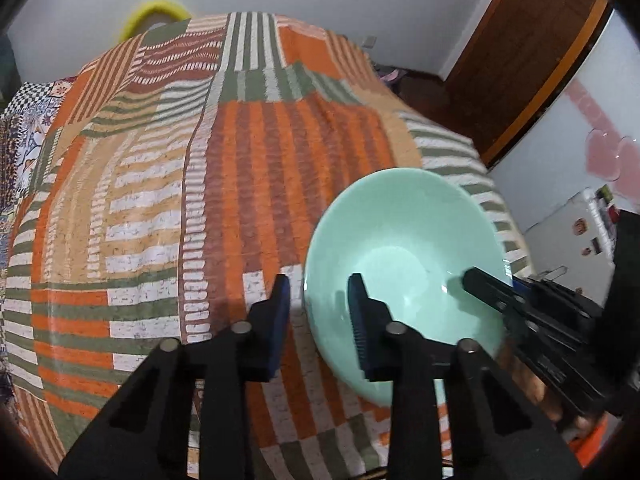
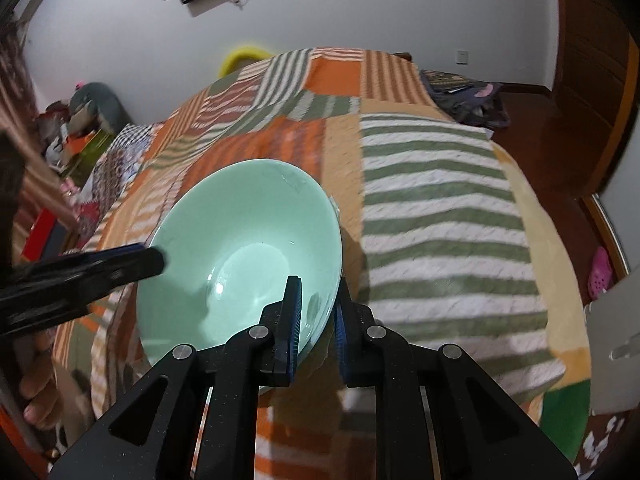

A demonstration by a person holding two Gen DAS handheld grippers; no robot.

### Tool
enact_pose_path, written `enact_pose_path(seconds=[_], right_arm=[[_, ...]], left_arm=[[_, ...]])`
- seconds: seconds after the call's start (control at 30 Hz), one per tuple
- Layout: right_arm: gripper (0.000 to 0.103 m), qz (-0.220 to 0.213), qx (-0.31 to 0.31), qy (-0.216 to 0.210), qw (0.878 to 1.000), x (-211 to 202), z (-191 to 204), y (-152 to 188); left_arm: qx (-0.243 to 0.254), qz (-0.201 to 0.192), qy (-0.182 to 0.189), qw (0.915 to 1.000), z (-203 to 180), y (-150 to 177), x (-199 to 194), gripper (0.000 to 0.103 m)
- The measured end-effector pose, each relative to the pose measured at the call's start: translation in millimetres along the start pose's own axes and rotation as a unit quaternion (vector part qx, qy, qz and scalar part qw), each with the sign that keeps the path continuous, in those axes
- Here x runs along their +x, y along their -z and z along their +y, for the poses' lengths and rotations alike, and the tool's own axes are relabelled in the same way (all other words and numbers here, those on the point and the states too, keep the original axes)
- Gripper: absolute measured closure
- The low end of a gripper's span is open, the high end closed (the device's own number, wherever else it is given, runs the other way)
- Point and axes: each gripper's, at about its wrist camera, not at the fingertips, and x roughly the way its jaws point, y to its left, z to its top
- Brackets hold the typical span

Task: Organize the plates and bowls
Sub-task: 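Close the left tool on the mint green bowl rim while the right tool grips it too, then lift the mint green bowl with both tools and carry it over the bowl stack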

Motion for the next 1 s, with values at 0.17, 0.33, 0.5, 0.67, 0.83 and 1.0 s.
enact_pose_path(seconds=[0.17,0.33,0.5,0.67,0.83,1.0], right_arm=[[0.089,0.005,0.017,-0.002,1.000,2,2,1],[0.090,0.002,0.027,0.001,1.000,-3,6,-6],[0.089,-0.015,0.016,0.013,1.000,-21,21,-4],[0.089,-0.038,0.013,0.008,0.999,-46,33,-3],[0.089,-0.062,0.011,-0.003,0.998,-73,51,5],[0.089,-0.074,-0.007,-0.006,0.997,-90,74,13]], left_arm=[[-0.004,0.022,0.001,0.9998,3,4,13,0.092],[-0.007,0.025,0.012,0.9996,4,7,3,0.092],[0.006,0.001,0.006,1.0000,-5,15,-24,0.092],[0.013,-0.030,0.011,0.9994,-10,24,-64,0.092],[0.003,-0.051,0.025,0.9984,-6,40,-101,0.092],[-0.004,-0.061,0.027,0.9977,1,62,-133,0.092]])
